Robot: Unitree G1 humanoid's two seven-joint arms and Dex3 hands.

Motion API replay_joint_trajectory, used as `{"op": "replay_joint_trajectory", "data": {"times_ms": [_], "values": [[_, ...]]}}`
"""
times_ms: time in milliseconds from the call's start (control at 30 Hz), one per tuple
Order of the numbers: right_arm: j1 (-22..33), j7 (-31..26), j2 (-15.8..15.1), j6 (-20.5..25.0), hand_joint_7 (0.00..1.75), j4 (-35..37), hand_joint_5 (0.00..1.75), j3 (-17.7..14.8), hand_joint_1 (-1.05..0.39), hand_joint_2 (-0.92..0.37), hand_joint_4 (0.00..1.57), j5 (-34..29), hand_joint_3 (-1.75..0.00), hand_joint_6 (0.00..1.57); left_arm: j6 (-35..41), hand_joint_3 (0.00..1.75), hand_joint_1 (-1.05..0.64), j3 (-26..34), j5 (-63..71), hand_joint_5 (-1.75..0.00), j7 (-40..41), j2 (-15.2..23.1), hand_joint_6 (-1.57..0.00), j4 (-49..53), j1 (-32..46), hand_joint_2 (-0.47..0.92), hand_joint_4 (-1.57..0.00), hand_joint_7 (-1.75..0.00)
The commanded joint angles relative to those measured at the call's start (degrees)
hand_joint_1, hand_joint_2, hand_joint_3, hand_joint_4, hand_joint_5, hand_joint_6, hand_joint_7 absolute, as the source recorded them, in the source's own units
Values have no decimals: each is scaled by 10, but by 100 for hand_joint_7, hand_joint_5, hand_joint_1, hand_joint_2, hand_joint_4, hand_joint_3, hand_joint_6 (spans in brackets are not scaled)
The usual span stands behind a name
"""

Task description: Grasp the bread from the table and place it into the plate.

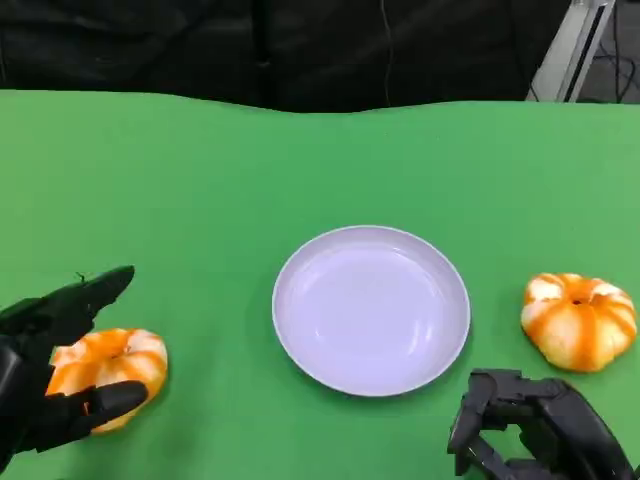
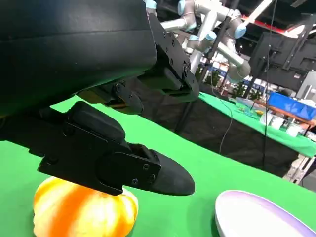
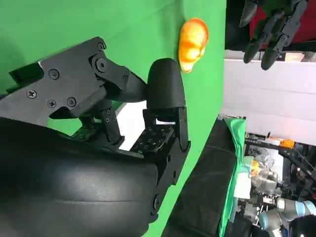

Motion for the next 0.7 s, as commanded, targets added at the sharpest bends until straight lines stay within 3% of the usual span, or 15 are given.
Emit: {"op": "replay_joint_trajectory", "data": {"times_ms": [33,433,700], "values": [[4,-2,-7,6,119,-4,144,-3,-8,-63,86,-2,-95,87,54,21,-84,-2,30,-1,22,28,-54,9,3,92,-63,0],[9,0,-7,14,119,-12,144,-3,-7,-65,86,1,-92,87,91,19,-87,-30,31,0,55,58,-57,27,2,92,-63,-1],[7,0,-6,6,121,-7,146,-3,-8,-63,86,-1,-95,86,127,17,-92,-55,21,0,25,76,-54,44,0,92,-57,0]]}}
